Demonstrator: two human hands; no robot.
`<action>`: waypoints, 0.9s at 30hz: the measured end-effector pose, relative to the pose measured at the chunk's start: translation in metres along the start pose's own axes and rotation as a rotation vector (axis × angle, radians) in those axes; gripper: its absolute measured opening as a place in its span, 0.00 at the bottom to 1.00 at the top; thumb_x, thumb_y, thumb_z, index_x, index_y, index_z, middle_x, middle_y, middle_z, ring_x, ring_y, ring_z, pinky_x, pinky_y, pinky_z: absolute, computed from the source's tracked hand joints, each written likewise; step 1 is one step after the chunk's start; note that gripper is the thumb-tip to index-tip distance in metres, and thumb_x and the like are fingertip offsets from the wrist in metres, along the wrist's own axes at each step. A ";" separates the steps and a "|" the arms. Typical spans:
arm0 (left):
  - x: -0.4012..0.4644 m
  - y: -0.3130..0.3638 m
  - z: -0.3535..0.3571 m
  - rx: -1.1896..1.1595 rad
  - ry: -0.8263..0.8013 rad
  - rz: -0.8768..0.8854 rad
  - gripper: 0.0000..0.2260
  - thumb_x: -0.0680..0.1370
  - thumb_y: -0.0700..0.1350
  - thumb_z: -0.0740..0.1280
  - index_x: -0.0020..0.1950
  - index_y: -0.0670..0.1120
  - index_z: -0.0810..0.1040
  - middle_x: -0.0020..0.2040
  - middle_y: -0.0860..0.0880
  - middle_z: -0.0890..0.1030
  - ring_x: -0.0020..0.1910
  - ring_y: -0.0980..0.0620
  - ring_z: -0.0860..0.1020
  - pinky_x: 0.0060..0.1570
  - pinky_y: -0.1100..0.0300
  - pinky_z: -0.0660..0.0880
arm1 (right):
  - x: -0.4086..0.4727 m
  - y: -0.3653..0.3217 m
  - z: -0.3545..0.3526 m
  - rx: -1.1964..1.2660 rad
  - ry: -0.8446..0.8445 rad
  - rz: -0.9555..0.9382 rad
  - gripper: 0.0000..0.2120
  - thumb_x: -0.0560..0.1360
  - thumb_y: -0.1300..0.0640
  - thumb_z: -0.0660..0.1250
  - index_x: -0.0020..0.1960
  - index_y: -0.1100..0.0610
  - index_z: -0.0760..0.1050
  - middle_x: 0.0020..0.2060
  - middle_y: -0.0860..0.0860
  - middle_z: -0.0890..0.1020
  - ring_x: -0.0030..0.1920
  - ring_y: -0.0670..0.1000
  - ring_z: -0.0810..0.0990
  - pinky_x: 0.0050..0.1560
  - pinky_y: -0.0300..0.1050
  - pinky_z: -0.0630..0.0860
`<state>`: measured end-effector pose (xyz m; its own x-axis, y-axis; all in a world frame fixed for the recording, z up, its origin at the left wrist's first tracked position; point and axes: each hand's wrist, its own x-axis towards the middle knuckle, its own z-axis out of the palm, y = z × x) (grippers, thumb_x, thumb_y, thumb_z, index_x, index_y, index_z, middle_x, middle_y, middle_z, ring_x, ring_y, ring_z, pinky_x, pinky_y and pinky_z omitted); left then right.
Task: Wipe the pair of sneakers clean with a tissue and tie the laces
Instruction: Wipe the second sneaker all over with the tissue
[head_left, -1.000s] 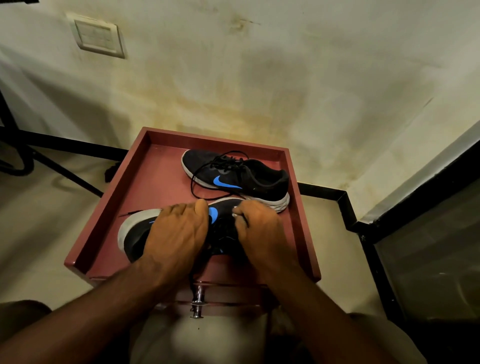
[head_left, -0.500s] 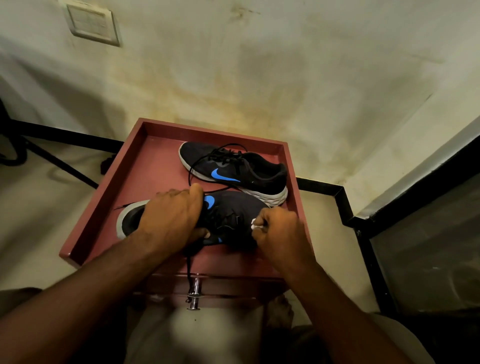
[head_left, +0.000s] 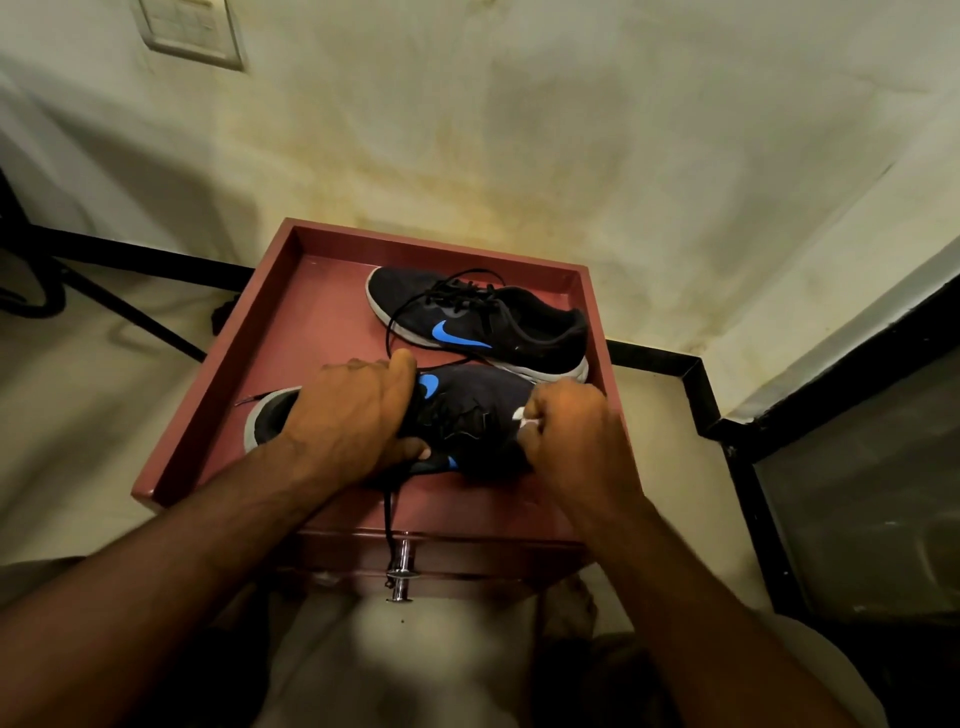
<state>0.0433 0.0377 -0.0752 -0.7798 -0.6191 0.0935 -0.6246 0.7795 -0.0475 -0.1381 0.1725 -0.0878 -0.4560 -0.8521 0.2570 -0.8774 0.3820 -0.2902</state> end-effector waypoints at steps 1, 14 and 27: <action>-0.001 0.002 0.000 0.018 0.010 0.003 0.30 0.72 0.67 0.71 0.59 0.46 0.66 0.53 0.47 0.80 0.49 0.44 0.80 0.42 0.54 0.65 | 0.004 0.005 -0.003 0.028 0.026 0.046 0.02 0.76 0.61 0.70 0.44 0.56 0.80 0.39 0.50 0.78 0.41 0.52 0.78 0.39 0.38 0.69; -0.013 0.007 0.006 -0.057 0.094 0.042 0.28 0.68 0.62 0.77 0.55 0.45 0.70 0.47 0.45 0.82 0.44 0.43 0.81 0.43 0.51 0.72 | 0.019 -0.043 0.017 0.134 -0.044 -0.239 0.03 0.76 0.65 0.66 0.46 0.60 0.79 0.43 0.55 0.81 0.45 0.56 0.80 0.49 0.51 0.78; -0.001 -0.001 -0.001 -0.067 -0.034 -0.002 0.31 0.71 0.66 0.71 0.64 0.47 0.68 0.58 0.47 0.80 0.56 0.42 0.79 0.53 0.50 0.73 | 0.006 -0.009 0.002 -0.025 -0.331 -0.127 0.07 0.77 0.61 0.66 0.42 0.56 0.81 0.41 0.53 0.83 0.43 0.55 0.82 0.45 0.51 0.80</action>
<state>0.0445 0.0379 -0.0744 -0.7803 -0.6225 0.0594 -0.6226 0.7823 0.0199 -0.1322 0.1634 -0.0859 -0.2738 -0.9615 -0.0244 -0.9291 0.2710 -0.2515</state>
